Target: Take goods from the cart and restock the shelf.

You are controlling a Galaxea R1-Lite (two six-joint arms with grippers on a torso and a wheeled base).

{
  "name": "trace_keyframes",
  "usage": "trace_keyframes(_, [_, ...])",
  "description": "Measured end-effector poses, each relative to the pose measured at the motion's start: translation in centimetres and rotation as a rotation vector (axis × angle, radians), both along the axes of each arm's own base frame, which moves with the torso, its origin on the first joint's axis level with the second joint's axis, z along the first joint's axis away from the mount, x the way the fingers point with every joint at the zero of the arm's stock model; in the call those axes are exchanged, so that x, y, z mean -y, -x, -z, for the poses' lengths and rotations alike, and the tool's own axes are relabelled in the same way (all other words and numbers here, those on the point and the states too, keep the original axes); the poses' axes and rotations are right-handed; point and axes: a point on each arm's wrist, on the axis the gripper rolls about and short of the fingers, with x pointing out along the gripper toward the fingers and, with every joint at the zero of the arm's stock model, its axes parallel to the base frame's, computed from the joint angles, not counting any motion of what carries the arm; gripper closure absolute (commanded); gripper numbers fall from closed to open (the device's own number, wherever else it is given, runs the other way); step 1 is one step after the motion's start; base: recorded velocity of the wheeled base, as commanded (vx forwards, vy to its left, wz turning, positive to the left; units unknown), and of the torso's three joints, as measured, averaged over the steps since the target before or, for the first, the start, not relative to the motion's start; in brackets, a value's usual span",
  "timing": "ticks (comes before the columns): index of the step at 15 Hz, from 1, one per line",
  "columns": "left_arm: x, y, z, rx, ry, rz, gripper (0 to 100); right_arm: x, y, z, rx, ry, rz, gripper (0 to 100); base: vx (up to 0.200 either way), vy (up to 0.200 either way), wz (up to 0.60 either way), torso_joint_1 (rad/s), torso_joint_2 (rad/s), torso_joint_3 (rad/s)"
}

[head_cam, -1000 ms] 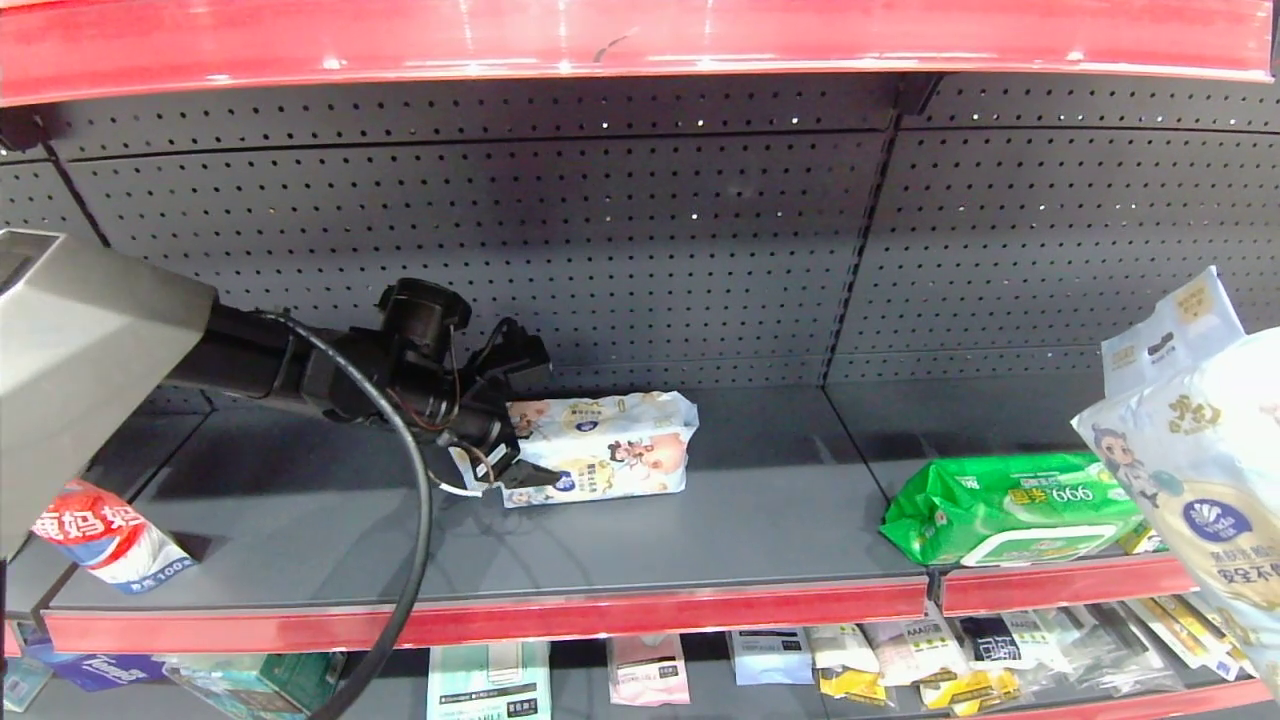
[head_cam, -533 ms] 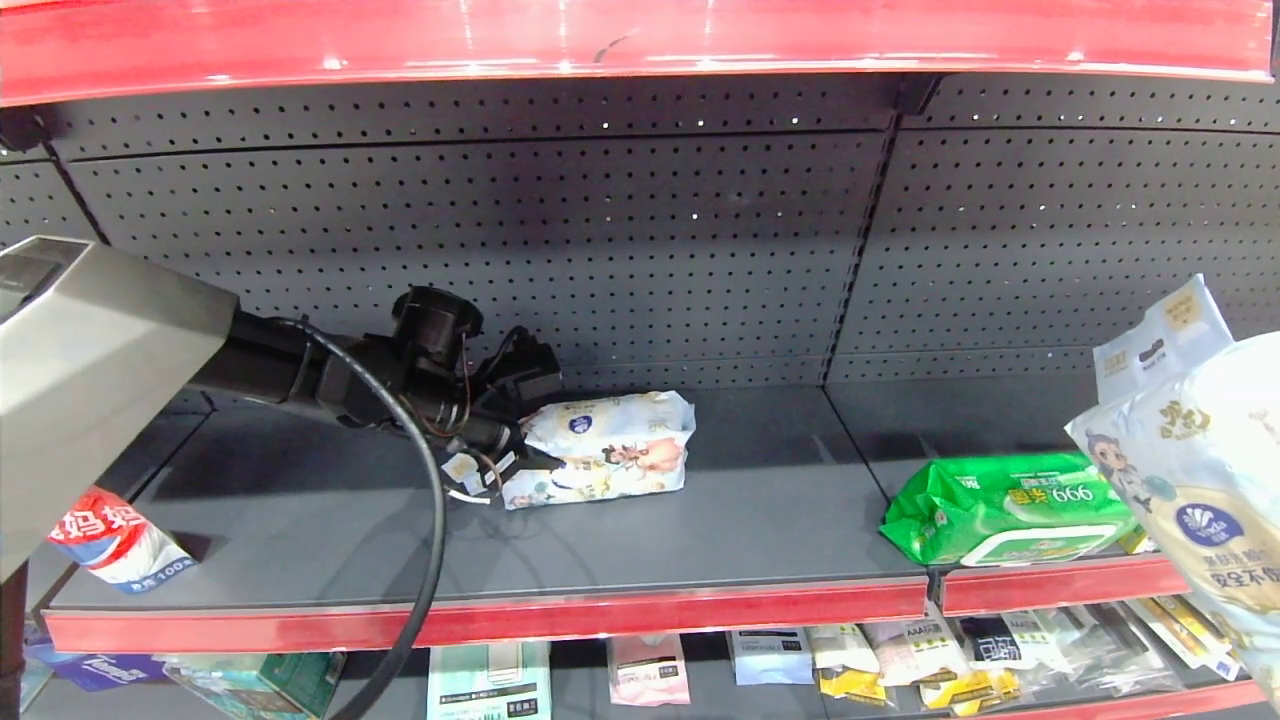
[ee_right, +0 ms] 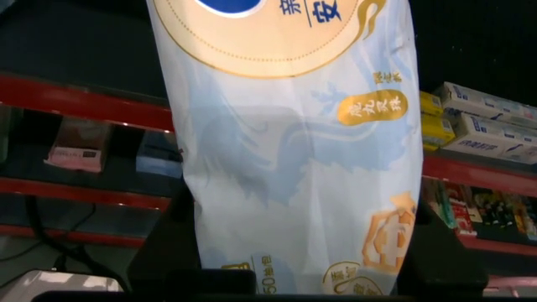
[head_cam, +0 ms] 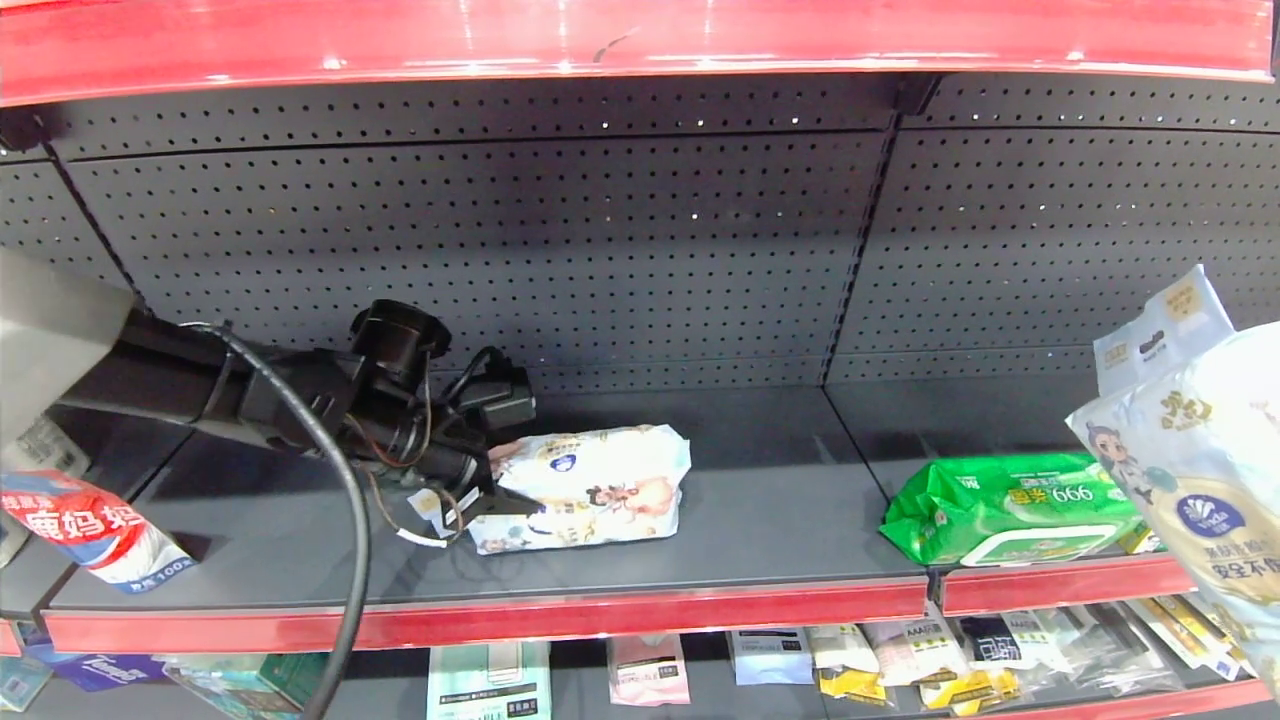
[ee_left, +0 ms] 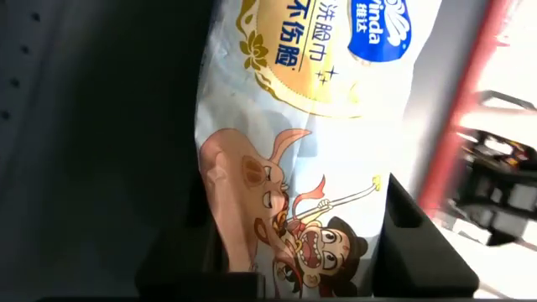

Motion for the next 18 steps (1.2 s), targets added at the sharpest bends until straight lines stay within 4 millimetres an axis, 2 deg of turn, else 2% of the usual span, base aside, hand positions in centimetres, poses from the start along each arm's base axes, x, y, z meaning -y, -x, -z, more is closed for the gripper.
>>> trace_keyframes(3, [-2.5,2.7,0.4,0.007,-0.024,0.051,100,0.0,0.0,-0.1,0.003,0.0,0.0,100,0.0,0.0,0.0,0.0,0.0,0.0])
trace_keyframes(6, [-4.4,3.3,0.3,0.031,-0.025,0.044,100,0.0,0.0,-0.1,0.002,0.011,0.0,100,0.0,0.0,0.0,0.0,0.0,0.0])
trace_keyframes(10, [-4.8,3.4,0.3,0.037,-0.022,0.036,100,0.0,0.0,-0.1,0.004,0.02,-0.001,100,0.0,0.0,0.0,0.0,0.0,0.0])
trace_keyframes(15, [-4.5,2.3,1.4,0.096,0.017,0.056,100,0.0,0.1,-0.1,0.006,0.02,0.001,100,0.0,0.0,0.0,0.0,0.0,0.0])
trace_keyframes(18, [-4.4,2.5,2.1,0.066,0.013,0.056,100,0.0,0.0,-0.1,0.004,0.02,0.0,100,0.0,0.0,0.0,0.0,0.0,0.0])
